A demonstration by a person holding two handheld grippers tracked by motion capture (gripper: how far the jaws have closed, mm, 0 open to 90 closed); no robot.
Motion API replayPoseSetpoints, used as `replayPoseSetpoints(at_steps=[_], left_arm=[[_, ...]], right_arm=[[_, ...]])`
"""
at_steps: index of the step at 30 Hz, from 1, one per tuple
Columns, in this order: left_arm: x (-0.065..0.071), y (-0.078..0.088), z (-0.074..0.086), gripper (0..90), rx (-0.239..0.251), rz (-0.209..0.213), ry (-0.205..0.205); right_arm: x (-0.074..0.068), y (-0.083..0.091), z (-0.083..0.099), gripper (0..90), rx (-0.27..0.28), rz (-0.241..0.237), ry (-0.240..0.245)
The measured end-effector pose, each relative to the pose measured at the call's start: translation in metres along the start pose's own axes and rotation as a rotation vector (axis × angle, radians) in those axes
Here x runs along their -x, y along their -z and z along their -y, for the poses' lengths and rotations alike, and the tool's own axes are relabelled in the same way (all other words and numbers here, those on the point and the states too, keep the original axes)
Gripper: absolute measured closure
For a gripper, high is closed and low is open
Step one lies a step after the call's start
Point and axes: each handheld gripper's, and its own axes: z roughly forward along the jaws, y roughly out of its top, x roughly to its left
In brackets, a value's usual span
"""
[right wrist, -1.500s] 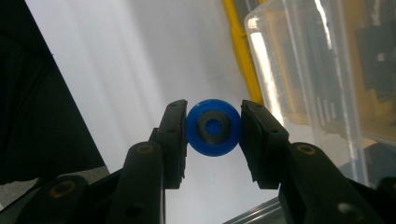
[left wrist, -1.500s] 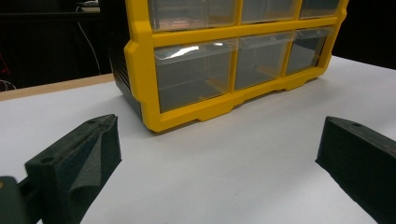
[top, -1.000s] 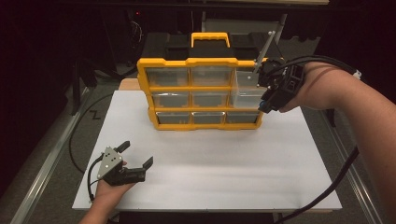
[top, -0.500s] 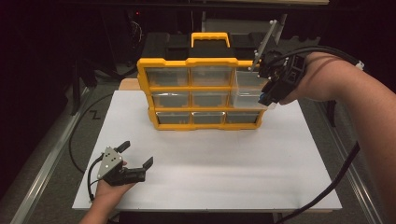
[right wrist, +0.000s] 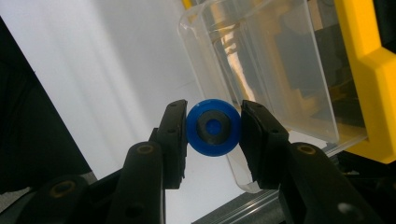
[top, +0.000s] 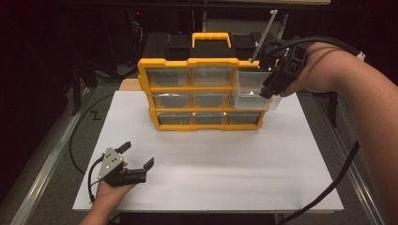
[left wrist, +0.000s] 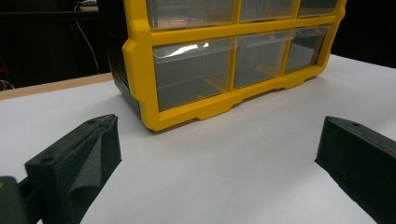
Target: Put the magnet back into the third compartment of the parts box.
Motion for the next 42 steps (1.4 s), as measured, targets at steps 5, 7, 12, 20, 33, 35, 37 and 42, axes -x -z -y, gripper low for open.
replayPoseSetpoints(at_steps=[5,7,12,20,33,35,37,42], left_arm=[[0.000,0.000,0.000,0.6,0.002,0.001,0.000],[0.000,0.000,0.000,0.6,0.001,0.002,-0.001],[0.000,0.000,0.000,0.6,0.002,0.002,0.000],[0.000,0.000,0.000,0.6,0.005,0.005,0.006],[0.001,0.000,0.000,0.6,0.006,0.008,0.005],[0.001,0.000,0.000,0.6,0.005,0.008,0.004],[0.000,0.000,0.000,0.6,0.005,0.007,0.005],[0.000,0.000,0.000,0.6,0.005,0.006,0.004]], right_arm=[[0.000,-0.001,-0.004,65.0,-0.011,0.005,0.005],[0.002,-0.002,-0.005,65.0,-0.007,0.008,0.006],[0.008,0.000,-0.008,65.0,-0.002,0.015,-0.011],[0.017,0.000,-0.011,65.0,-0.007,0.024,-0.034],[0.032,0.000,-0.010,65.0,-0.005,0.032,-0.072],[0.034,0.000,-0.010,65.0,-0.010,0.036,-0.078],[0.036,-0.002,-0.010,65.0,-0.013,0.036,-0.083],[0.038,-0.007,-0.014,64.9,-0.019,0.032,-0.079]])
